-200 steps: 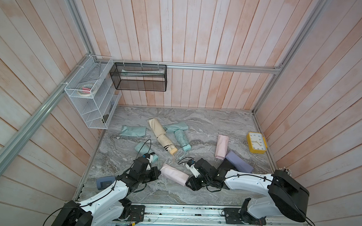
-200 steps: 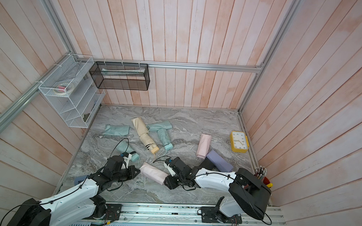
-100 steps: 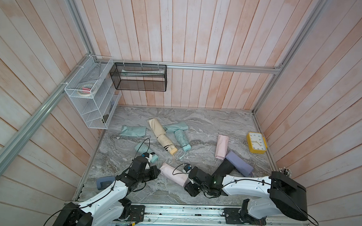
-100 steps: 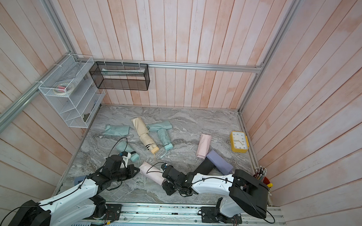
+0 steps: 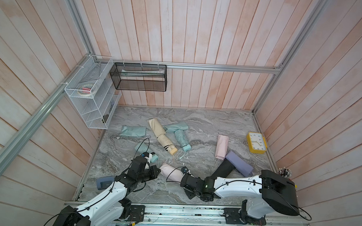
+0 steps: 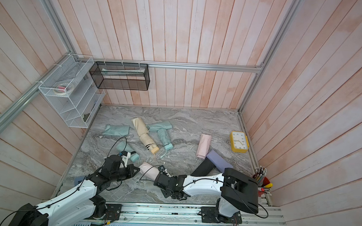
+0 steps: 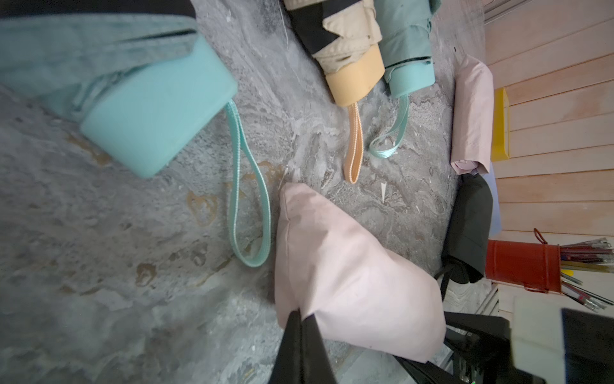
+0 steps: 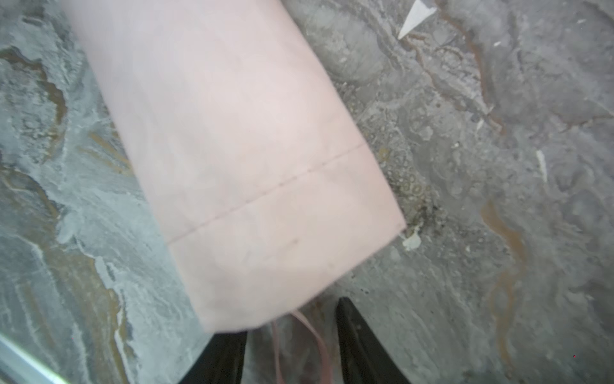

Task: Take umbrellas out of sleeves
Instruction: Take out the umbrella from the umbrella sleeve.

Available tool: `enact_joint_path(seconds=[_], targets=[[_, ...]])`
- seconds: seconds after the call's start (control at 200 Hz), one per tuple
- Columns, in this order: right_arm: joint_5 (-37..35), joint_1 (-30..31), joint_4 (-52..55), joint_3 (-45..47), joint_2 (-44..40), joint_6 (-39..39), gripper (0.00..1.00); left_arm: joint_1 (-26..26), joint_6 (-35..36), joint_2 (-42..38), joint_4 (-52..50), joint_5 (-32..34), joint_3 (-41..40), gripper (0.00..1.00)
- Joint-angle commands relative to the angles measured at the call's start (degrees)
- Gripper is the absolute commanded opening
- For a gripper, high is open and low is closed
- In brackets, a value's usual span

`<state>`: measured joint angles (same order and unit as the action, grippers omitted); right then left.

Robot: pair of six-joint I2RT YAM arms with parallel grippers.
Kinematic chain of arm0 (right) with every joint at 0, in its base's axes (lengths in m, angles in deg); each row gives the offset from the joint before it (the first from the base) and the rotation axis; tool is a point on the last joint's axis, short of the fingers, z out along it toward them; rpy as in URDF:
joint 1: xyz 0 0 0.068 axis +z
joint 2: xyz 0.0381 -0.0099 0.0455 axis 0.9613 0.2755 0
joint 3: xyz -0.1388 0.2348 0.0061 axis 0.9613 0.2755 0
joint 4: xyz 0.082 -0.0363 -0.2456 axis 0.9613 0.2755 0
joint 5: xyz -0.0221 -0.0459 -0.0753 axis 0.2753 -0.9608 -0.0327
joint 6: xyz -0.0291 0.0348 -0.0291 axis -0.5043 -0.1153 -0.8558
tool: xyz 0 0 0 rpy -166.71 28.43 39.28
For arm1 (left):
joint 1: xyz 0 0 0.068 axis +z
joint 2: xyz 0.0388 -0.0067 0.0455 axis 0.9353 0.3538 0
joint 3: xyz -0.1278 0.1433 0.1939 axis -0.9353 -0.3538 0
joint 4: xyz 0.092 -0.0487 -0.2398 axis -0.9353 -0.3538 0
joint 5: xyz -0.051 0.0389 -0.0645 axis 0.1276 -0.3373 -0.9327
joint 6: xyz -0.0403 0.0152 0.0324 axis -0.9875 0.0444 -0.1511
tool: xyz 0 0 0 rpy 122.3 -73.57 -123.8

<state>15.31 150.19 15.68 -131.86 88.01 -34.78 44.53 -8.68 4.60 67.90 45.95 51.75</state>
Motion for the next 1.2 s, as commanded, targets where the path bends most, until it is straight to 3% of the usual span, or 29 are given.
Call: enact_joint_path(seconds=[0.0, 0.205, 0.28, 0.355, 0.545, 0.87, 1.195], targets=[[-2.6, 1.3, 8.2, -0.3, 4.5, 2.3, 0.45, 0.2, 0.3, -0.8, 0.0, -0.5, 0.3, 0.00], [2.0, 1.4, 4.1, 1.6, 4.7, 4.1, 0.42, 0.2, 0.8, -0.5, -1.1, -0.3, 1.3, 0.00], [2.8, 1.4, 3.3, 2.3, 4.1, 4.6, 0.37, 0.2, 0.7, -0.5, -0.9, -0.3, 1.4, 0.00], [3.0, 1.3, 3.3, 2.8, 3.6, 5.2, 0.25, 0.5, 0.6, -0.3, -0.4, -0.6, 1.2, 0.00], [4.2, -0.3, 2.1, 4.7, 2.0, 6.3, 0.21, 1.0, 0.4, 0.5, 0.4, -1.7, 1.6, 0.00], [7.1, -3.9, -1.0, 8.3, -4.1, 6.2, 0.02, 2.0, 1.0, -0.9, -1.4, -2.1, 2.2, 0.00], [8.3, -6.2, -1.9, 9.6, -8.1, 4.6, 0.00, 2.8, 0.9, -1.3, -1.3, -3.5, 1.7, 0.00]])
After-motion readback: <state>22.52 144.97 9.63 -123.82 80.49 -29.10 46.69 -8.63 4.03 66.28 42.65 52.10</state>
